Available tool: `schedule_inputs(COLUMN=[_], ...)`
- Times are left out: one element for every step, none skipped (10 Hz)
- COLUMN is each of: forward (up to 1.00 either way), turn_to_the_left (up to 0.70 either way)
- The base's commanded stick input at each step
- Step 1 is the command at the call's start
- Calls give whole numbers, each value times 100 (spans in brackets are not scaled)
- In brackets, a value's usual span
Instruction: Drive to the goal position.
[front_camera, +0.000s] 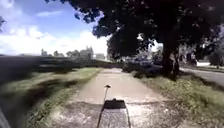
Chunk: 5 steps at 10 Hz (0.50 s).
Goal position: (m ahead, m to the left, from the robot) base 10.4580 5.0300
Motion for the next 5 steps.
schedule_inputs(forward=[100,100,100,100,100], turn_to_the_left=[0,0,0,0,0])
